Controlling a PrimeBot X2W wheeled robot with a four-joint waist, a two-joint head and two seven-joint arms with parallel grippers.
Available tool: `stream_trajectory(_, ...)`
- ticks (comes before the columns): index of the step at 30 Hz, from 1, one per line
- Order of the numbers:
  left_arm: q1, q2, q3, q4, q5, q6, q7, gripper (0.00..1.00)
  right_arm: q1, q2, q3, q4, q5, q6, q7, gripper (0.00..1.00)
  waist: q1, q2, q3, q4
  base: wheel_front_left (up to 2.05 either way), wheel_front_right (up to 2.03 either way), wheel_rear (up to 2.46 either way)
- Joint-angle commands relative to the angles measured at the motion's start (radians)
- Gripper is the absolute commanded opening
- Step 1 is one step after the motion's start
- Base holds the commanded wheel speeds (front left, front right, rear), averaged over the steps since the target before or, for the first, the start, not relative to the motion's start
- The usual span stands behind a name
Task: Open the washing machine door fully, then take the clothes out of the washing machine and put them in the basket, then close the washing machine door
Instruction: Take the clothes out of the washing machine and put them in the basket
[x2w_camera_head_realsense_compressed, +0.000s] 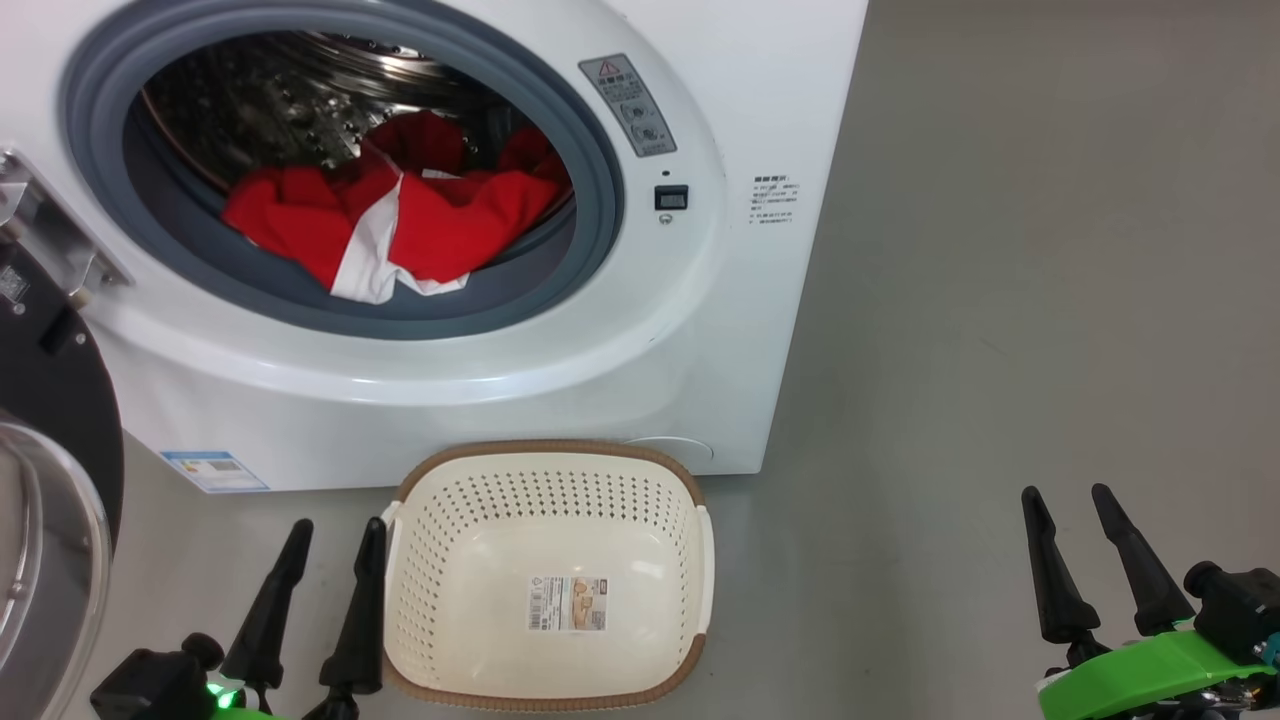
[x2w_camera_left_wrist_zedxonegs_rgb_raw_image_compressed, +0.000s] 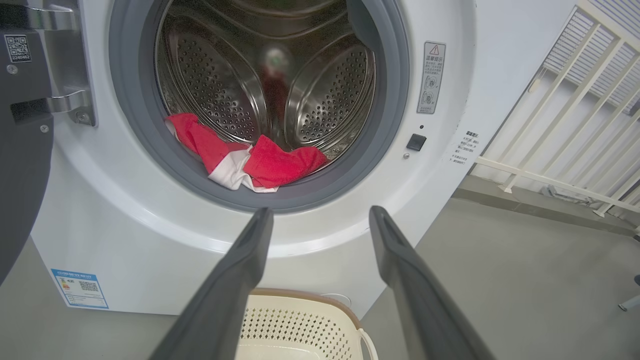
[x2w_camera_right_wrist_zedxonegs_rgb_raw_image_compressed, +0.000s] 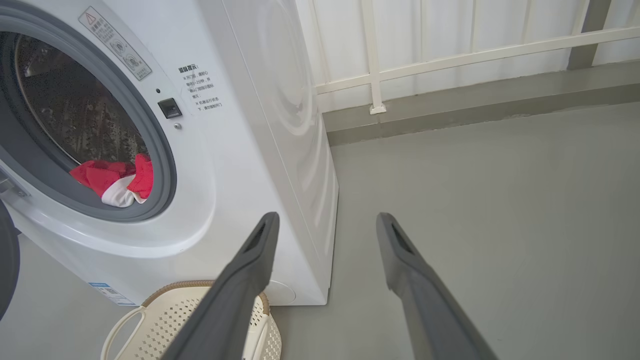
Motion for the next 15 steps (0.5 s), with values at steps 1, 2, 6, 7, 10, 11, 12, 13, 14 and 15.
stream_trajectory(1,-0.039,0.009,0.039,-0.022,0.010,-0.005,-0.005,1.00,-0.031,-0.015,0.024,-0.027,-0.006,0.005,-0.006,1.00,0.0000,-0.0001,0.001,0.001,0.42,-0.42,0.00)
stream_trajectory(2,-0.038,0.008,0.039,-0.023,0.011,-0.005,-0.005,1.00,-0.031,-0.015,0.025,-0.028,-0.006,0.005,-0.006,1.00,0.0000,-0.0001,0.003,0.001,0.28,-0.28,0.00)
stream_trajectory(6,-0.036,0.003,0.039,-0.021,0.018,-0.005,-0.005,1.00,-0.033,-0.017,0.027,-0.030,-0.004,0.005,-0.006,1.00,0.0000,-0.0001,0.012,0.002,0.04,-0.04,0.00)
stream_trajectory(7,-0.036,0.003,0.039,-0.019,0.019,-0.005,-0.005,1.00,-0.034,-0.017,0.027,-0.029,-0.004,0.005,-0.006,1.00,0.0000,-0.0001,0.014,0.002,0.00,0.00,0.00)
stream_trajectory(10,-0.039,0.004,0.034,-0.012,0.024,-0.005,-0.005,1.00,-0.037,-0.017,0.028,-0.030,-0.004,0.005,-0.006,1.00,0.0000,-0.0001,0.021,0.001,0.00,0.00,0.00)
stream_trajectory(11,-0.041,0.004,0.031,-0.009,0.025,-0.005,-0.005,1.00,-0.039,-0.017,0.028,-0.030,-0.004,0.005,-0.006,1.00,0.0000,-0.0001,0.023,0.001,0.00,0.00,0.00)
stream_trajectory(12,-0.042,0.007,0.025,-0.004,0.029,-0.005,-0.005,1.00,-0.040,-0.017,0.029,-0.030,-0.004,0.005,-0.006,1.00,0.0000,-0.0001,0.026,0.000,0.00,0.00,0.00)
stream_trajectory(13,-0.045,0.008,0.022,-0.001,0.033,-0.005,-0.005,1.00,-0.042,-0.017,0.029,-0.031,-0.004,0.005,-0.006,1.00,0.0000,-0.0001,0.031,0.000,0.00,0.00,0.00)
stream_trajectory(14,-0.048,0.008,0.021,0.002,0.035,-0.005,-0.005,1.00,-0.044,-0.016,0.030,-0.031,-0.005,0.005,-0.006,1.00,0.0000,-0.0001,0.036,-0.001,0.00,0.00,0.00)
stream_trajectory(15,-0.052,0.009,0.020,0.008,0.037,-0.005,-0.005,1.00,-0.047,-0.016,0.031,-0.031,-0.005,0.005,-0.006,1.00,0.0000,-0.0001,0.041,-0.003,0.00,0.00,0.00)
